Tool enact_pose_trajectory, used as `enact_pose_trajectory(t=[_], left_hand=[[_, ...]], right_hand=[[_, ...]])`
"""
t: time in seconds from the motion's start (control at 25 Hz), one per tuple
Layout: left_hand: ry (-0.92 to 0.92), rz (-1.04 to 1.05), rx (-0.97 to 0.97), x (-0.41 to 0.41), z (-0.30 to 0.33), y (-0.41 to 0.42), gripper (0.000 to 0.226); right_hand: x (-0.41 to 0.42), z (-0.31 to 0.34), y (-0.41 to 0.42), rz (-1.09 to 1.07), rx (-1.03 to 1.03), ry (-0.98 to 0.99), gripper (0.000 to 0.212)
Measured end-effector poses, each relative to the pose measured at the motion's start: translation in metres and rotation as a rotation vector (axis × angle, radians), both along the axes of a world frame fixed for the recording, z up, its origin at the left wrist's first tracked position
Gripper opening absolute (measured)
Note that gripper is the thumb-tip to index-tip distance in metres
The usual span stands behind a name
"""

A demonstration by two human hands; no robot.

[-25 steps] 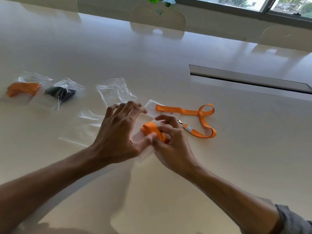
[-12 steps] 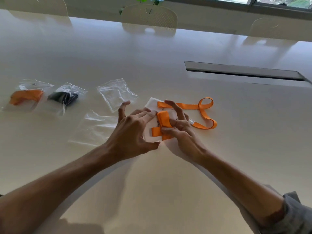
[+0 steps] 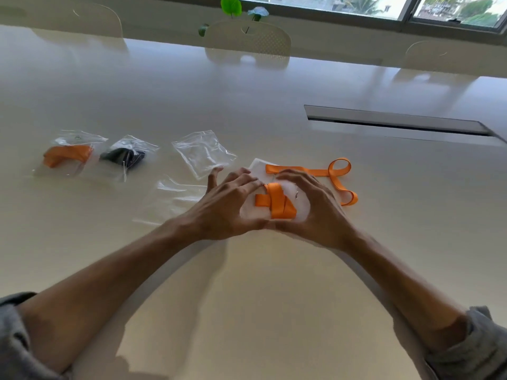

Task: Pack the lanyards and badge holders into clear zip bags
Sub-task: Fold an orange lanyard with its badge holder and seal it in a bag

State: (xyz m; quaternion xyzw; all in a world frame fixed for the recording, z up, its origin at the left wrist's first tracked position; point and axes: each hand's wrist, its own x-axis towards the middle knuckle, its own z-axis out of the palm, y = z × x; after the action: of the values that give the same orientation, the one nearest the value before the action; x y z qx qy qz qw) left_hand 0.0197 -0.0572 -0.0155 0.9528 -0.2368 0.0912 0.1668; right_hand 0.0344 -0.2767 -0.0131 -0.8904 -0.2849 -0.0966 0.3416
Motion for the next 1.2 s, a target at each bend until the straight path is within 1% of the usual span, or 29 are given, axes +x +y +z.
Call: enact_pose_trajectory(t=[0.04, 0.08, 0.16, 0.28, 0.36, 0.44, 0.52, 0.72, 0.8, 0.92, 1.0, 1.08, 1.16, 1.2], left_hand=[[0.018, -0.001, 0.035, 0.001, 0.003, 0.004, 0.093], [0.040, 0.005, 0.055, 0.002, 0.007, 0.010, 0.097], [0.058, 0.042, 0.055, 0.001, 0.018, 0.032, 0.103], [-0.001, 0.129, 0.093, -0.002, 0.033, 0.076, 0.112], [0.072, 0.163, 0.118, -0.007, 0.038, 0.098, 0.121], [0.183, 0.166, 0.158, -0.013, 0.039, 0.106, 0.126], [0.233, 0.147, 0.193, -0.015, 0.035, 0.105, 0.123], [0.188, 0.070, 0.120, -0.013, 0.030, 0.098, 0.100], [0.135, 0.052, 0.045, -0.014, 0.028, 0.093, 0.094], [0.004, 0.039, -0.093, -0.016, 0.025, 0.079, 0.091], [-0.066, 0.044, -0.138, -0.018, 0.022, 0.067, 0.090], [-0.106, 0.029, -0.168, -0.021, 0.020, 0.055, 0.087], [-0.144, 0.017, -0.175, -0.024, 0.019, 0.046, 0.089], [-0.167, 0.010, -0.164, -0.026, 0.018, 0.042, 0.092]], right_hand=[[0.002, -0.001, -0.003, 0.031, -0.088, -0.028, 0.077], [0.003, -0.002, -0.004, 0.039, -0.109, -0.015, 0.076], [0.005, -0.004, -0.005, 0.036, -0.085, 0.002, 0.070], [0.006, -0.007, -0.006, 0.044, -0.113, -0.033, 0.068], [0.005, -0.008, -0.004, 0.035, -0.113, -0.089, 0.066], [-0.001, -0.008, 0.004, 0.013, -0.073, -0.139, 0.059], [-0.006, -0.007, 0.014, 0.001, -0.047, -0.186, 0.050], [-0.019, -0.002, 0.040, 0.007, -0.014, -0.206, 0.040], [-0.023, 0.000, 0.044, 0.016, -0.003, -0.223, 0.038], [-0.025, 0.003, 0.044, 0.008, 0.026, -0.249, 0.033], [-0.024, 0.005, 0.043, 0.002, 0.084, -0.223, 0.029], [-0.021, 0.006, 0.042, -0.002, 0.163, -0.139, 0.023], [-0.020, 0.009, 0.044, -0.023, 0.272, 0.042, 0.015], [-0.021, 0.009, 0.047, -0.029, 0.332, 0.135, 0.014]])
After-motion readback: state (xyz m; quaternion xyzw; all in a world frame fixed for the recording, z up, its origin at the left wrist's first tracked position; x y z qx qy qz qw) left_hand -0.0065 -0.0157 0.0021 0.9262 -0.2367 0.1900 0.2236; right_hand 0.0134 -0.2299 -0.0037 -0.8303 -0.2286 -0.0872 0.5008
